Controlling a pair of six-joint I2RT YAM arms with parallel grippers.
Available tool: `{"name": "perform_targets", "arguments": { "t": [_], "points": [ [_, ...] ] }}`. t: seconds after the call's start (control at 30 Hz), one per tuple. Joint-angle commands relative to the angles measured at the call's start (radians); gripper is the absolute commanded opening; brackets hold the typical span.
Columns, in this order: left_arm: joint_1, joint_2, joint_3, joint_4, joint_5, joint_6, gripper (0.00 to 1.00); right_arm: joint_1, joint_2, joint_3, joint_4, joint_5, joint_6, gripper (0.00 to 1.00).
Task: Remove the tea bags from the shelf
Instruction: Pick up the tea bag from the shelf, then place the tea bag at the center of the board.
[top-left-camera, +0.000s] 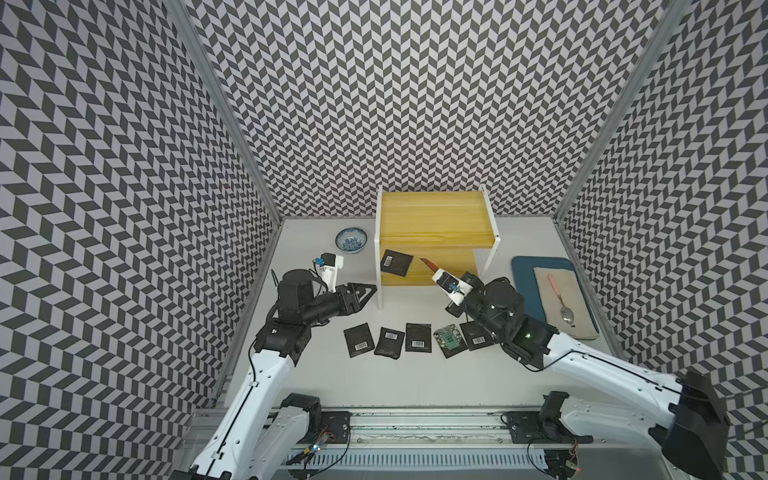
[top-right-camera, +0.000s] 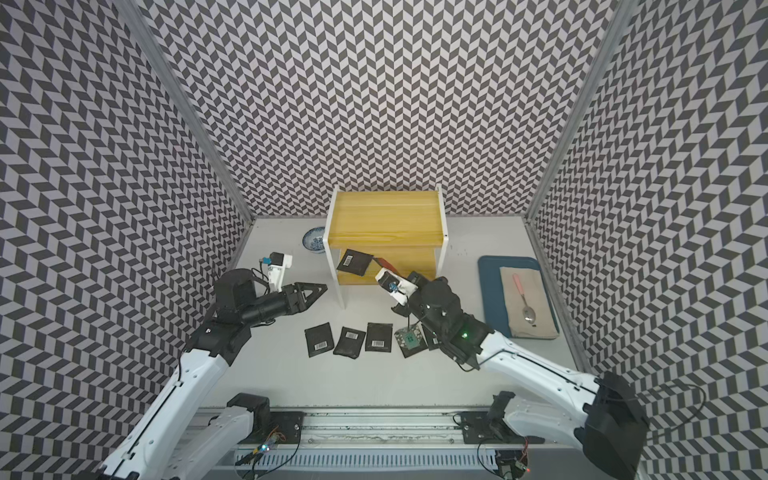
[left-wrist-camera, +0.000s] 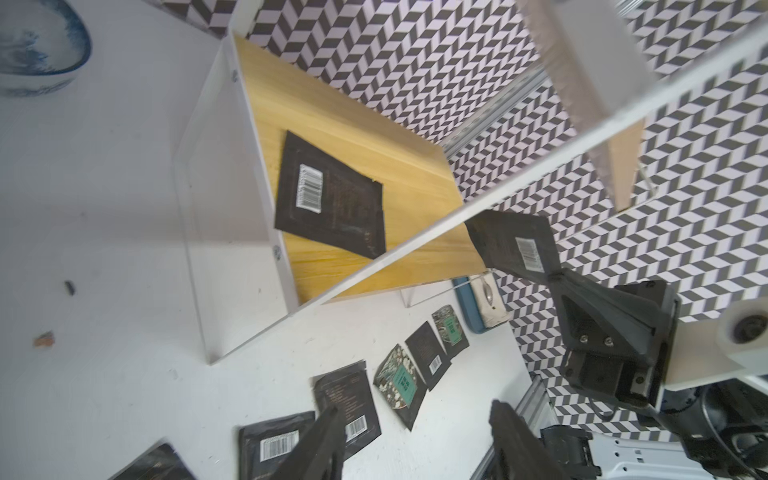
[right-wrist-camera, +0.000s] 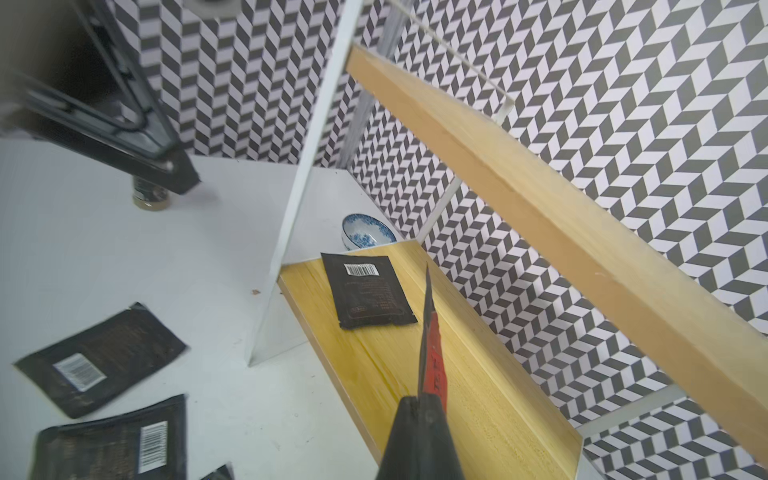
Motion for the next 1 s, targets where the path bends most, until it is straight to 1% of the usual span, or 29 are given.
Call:
{"name": "perform_targets", "arguments": {
  "t": [0.0, 0.1, 0.23, 0.3, 0.43, 0.6, 0.87, 0.97],
  "points": [
    [0.005, -0.026, -0.021, 0.079, 0.096, -0.021, 0.6, 0.023, -0.088, -0.031, -0.052, -0.092, 0.087, 0.0],
    [0.005, -0.045, -0.023, 0.079, 0.136, -0.001, 0.61, 0.036, -0.138, -0.014, -0.135, -0.144, 0.147, 0.0],
    [0.0, -0.067, -0.063, 0.153, 0.224, -0.008, 0.62, 0.038, -0.176, 0.032, -0.241, -0.286, 0.224, 0.0],
    [-0.004, -0.074, -0.077, 0.181, 0.247, -0.015, 0.62, 0.038, -0.183, 0.061, -0.281, -0.35, 0.257, 0.0],
    [-0.024, -0.084, -0.072, 0.203, 0.299, 0.011, 0.64, 0.038, -0.195, 0.103, -0.299, -0.487, 0.351, 0.0],
    [-0.076, -0.098, -0.044, 0.179, 0.286, 0.087, 0.66, 0.037, -0.179, 0.141, -0.275, -0.623, 0.473, 0.0],
    [-0.145, -0.142, -0.059, 0.294, 0.266, 0.057, 0.68, 0.01, -0.133, 0.177, -0.238, -0.809, 0.576, 0.0],
    [-0.162, -0.152, -0.061, 0.324, 0.277, 0.047, 0.68, -0.01, -0.112, 0.186, -0.227, -0.852, 0.607, 0.0]
  ]
}}
